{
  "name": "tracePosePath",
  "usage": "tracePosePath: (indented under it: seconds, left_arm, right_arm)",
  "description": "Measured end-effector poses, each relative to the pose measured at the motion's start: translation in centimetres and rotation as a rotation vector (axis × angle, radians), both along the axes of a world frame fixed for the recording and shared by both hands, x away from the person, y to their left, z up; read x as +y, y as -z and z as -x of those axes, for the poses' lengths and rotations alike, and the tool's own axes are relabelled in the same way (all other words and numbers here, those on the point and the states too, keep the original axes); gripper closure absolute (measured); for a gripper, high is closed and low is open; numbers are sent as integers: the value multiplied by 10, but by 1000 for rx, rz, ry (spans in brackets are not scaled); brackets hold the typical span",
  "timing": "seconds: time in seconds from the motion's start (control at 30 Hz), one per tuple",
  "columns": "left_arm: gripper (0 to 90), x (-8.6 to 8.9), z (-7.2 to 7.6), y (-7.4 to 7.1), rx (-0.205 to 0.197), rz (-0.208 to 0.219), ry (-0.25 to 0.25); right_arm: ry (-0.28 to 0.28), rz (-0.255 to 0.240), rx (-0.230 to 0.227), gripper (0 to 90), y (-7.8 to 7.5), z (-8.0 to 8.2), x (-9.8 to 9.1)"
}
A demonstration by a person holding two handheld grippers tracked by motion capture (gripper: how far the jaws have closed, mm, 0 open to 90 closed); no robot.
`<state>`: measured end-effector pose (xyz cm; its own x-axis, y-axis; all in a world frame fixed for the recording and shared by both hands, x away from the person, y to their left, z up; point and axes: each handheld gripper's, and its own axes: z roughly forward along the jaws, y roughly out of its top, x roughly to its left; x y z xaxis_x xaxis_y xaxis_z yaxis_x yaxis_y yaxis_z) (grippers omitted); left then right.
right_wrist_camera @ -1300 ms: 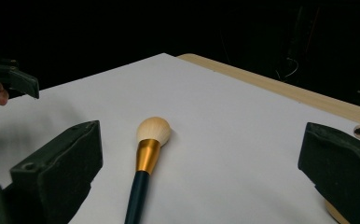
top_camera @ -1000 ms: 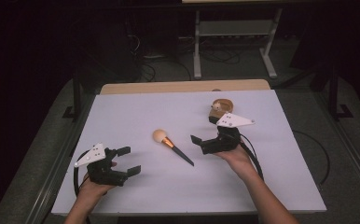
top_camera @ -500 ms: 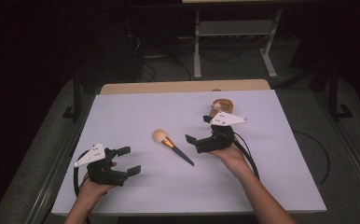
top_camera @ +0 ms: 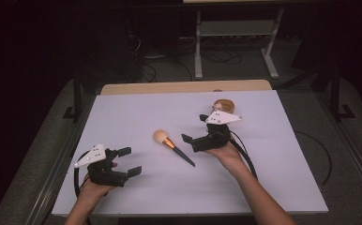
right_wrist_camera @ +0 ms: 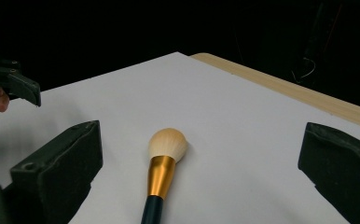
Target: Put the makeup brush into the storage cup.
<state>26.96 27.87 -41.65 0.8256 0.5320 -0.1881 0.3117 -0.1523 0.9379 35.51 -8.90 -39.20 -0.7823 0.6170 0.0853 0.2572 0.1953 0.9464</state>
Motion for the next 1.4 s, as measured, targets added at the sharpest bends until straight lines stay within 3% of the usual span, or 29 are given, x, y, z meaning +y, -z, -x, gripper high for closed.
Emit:
tracePosePath:
  seconds: [0.97, 1.4]
  left_arm:
    - [110, -1, 0, 0, 0, 2, 6]
    - [110, -1, 0, -1, 0, 15, 3]
  right_arm:
    - [-30, 8, 13, 0, -1, -17, 28]
    - [-52, 48, 39, 0, -2, -25, 44]
